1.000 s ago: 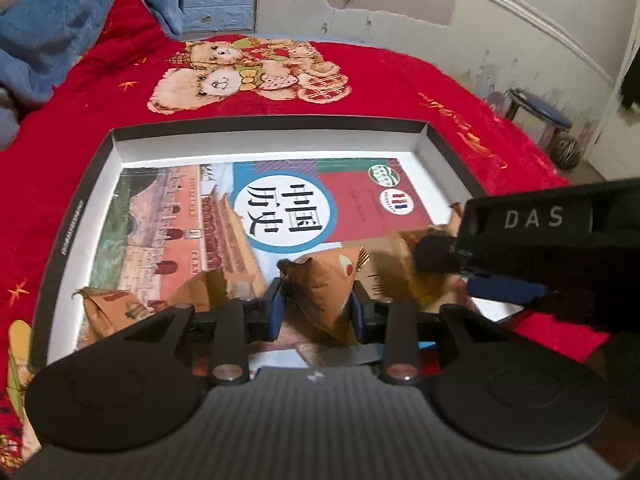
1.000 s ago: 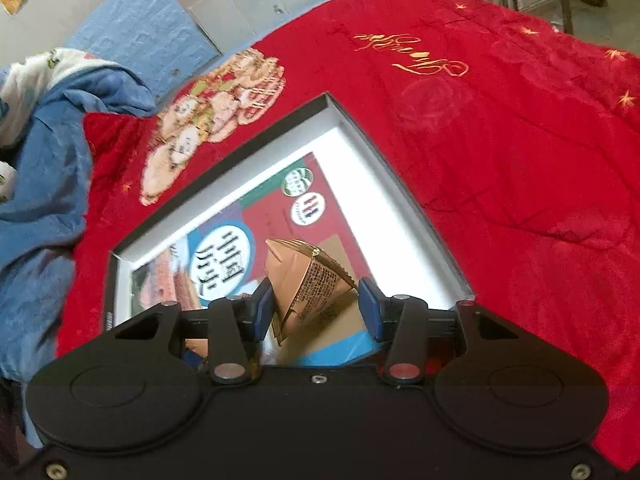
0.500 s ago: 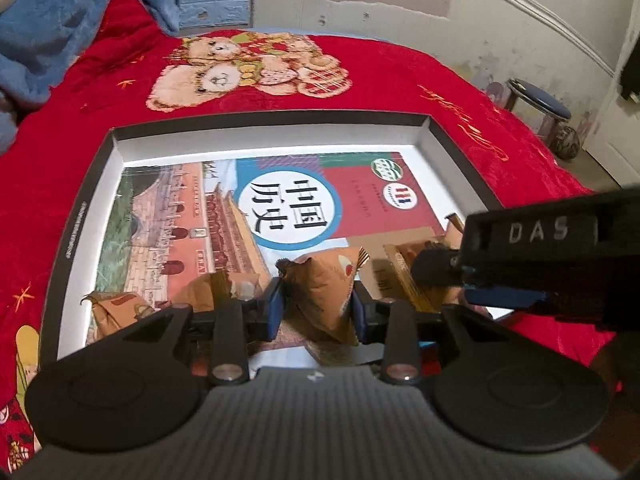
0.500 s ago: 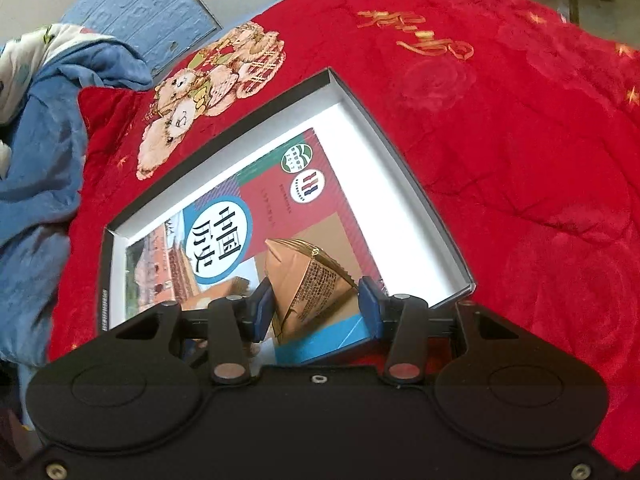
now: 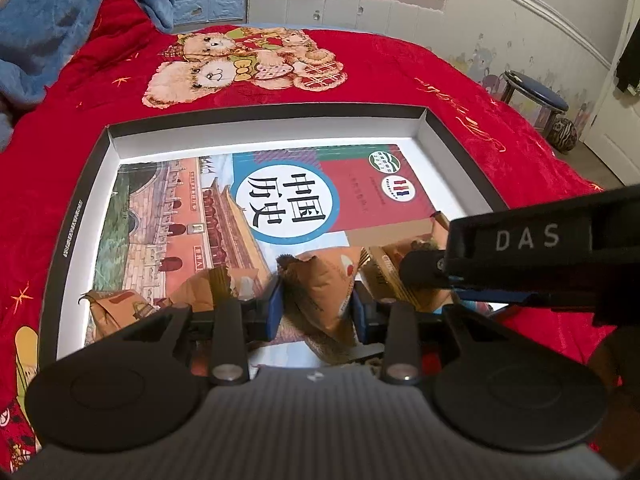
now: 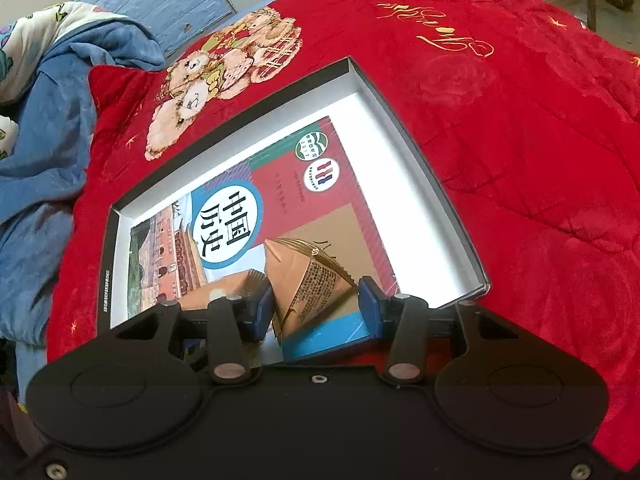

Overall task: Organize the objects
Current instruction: 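Lower the packets into the box beside the others and open both tools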

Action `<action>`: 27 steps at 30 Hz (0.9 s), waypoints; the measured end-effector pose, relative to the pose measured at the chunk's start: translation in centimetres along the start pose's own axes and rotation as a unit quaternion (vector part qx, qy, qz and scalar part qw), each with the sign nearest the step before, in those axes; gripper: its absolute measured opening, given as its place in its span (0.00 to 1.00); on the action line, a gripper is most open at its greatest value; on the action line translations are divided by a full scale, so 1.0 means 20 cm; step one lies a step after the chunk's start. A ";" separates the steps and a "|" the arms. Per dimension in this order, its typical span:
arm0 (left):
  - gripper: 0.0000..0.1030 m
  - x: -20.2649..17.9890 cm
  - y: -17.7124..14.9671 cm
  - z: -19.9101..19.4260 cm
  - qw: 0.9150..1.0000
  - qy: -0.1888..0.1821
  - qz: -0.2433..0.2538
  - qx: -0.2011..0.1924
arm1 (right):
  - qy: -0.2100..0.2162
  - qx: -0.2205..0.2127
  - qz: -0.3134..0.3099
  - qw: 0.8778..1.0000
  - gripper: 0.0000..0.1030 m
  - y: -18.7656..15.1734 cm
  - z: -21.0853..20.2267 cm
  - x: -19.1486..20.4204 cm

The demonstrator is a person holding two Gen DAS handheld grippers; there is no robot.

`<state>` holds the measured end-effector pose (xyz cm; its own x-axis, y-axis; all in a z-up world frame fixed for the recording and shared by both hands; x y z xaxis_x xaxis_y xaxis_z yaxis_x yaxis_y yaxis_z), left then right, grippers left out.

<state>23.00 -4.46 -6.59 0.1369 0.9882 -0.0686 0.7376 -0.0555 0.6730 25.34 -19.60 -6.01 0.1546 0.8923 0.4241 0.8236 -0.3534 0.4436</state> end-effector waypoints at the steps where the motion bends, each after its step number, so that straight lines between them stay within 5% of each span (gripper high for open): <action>1: 0.39 0.00 0.00 0.00 1.000 0.001 0.000 0.000 | -0.002 0.000 -0.004 1.000 0.43 0.00 0.00 0.00; 27: 0.40 -0.03 -0.01 0.01 1.000 0.011 0.017 -0.004 | -0.001 0.016 -0.051 0.999 0.43 -0.01 0.01 0.02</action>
<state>22.82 -4.99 -6.79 0.1470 0.9887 -0.0306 0.7281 -0.0872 0.6799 25.40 -19.14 -6.10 0.0696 0.9236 0.3769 0.8521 -0.2515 0.4590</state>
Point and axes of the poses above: each gripper's, at about its wrist camera, not at the fingertips, and z roughly the way its jaws point, x to its left, y to its top, the point moved 6 cm from there along z, roughly the way its jaws point, and after that the axes turned 1 degree about z, right-handed, at the moved point
